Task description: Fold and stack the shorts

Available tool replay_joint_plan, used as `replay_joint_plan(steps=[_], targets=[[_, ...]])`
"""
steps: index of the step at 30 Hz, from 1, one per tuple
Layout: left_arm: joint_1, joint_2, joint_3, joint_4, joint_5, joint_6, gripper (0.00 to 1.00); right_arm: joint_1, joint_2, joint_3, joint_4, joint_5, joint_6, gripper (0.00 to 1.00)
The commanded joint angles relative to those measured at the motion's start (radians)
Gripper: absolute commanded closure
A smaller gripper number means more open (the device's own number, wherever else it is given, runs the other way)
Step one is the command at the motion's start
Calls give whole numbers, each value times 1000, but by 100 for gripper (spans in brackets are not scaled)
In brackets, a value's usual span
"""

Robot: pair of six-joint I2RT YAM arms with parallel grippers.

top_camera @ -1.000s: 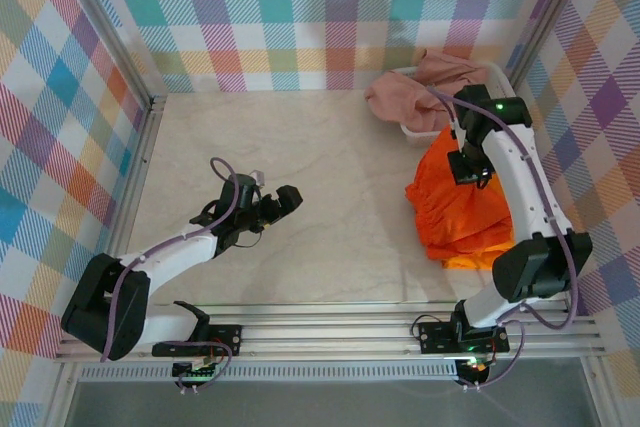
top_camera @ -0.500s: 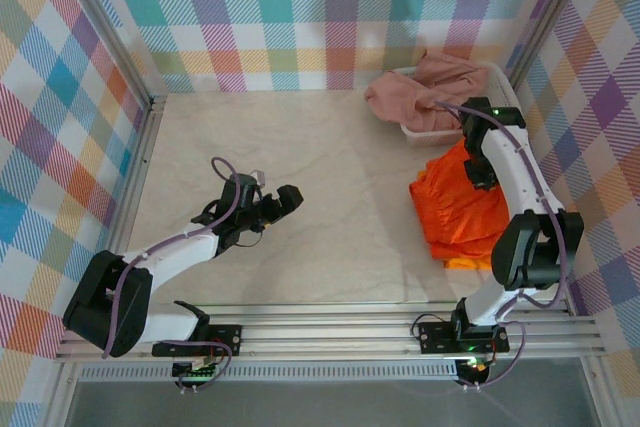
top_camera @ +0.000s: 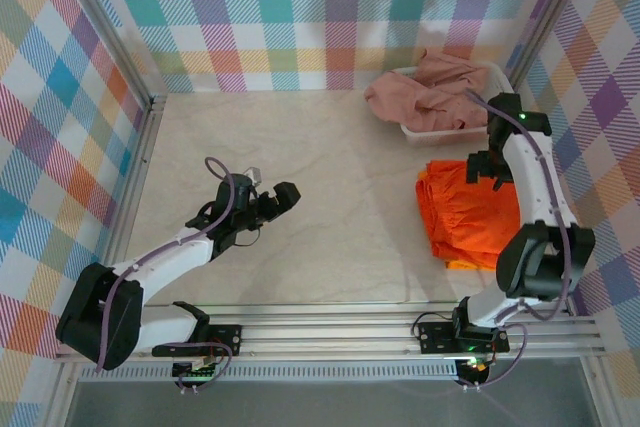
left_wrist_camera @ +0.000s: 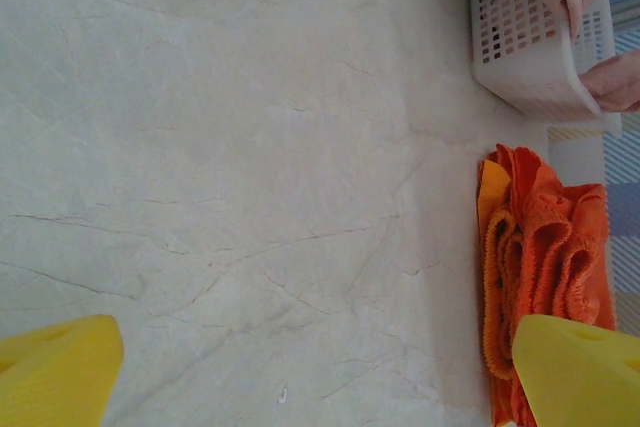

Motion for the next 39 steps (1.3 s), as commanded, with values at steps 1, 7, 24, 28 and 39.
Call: replay_joint_plan(steps=[1, 7, 24, 28, 39], targets=[[2, -13, -5, 17, -8, 5, 0, 5, -116, -69, 156, -510, 82, 1], [2, -20, 1, 16, -5, 10, 0, 4, -168, -267, 428, -978, 268, 1], [0, -134, 7, 19, 18, 89, 0, -33, 1, -736, 814, -992, 435, 1], [0, -142, 7, 18, 18, 91, 0, -33, -33, -713, 796, -1014, 428, 1], [0, -220, 44, -83, -26, 150, 0, 88, -231, -325, 531, -579, 271, 0]])
